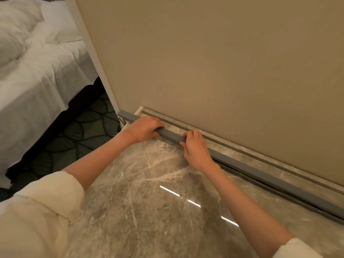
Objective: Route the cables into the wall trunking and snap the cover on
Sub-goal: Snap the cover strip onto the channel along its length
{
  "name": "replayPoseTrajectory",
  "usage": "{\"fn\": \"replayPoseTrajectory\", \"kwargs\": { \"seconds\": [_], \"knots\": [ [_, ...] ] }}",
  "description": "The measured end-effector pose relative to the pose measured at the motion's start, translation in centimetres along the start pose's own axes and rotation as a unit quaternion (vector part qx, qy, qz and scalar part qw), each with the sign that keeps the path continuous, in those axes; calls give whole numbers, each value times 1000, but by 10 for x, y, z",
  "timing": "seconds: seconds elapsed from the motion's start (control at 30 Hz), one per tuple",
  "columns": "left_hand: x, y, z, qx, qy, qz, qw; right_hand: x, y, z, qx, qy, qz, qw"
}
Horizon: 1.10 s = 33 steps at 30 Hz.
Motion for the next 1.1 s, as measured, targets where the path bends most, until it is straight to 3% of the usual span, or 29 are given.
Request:
{"fn": "replayPoseTrajectory", "kwargs": {
  "seconds": [0.37,0.87,1.1],
  "knots": [
    [-8,-4,-1,-7,7,-14,1000,-7,-4,0,-37,30,-16,999],
    [0,8,2,-17,25,22,999,-7,1,1,-17,19,-15,1000],
    [6,15,3,26,20,67,997,-22,14,-3,26,-14,-95,995]
  ]
}}
Point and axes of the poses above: each hand's wrist, its own x-axis away from the middle knuckle, its own y-axis out of the palm, z = x × y, the point moved 5 cm from there along -x, towards the middle knuckle, and after that the axes turned 15 degrees about -x, right-handed, at the moved point
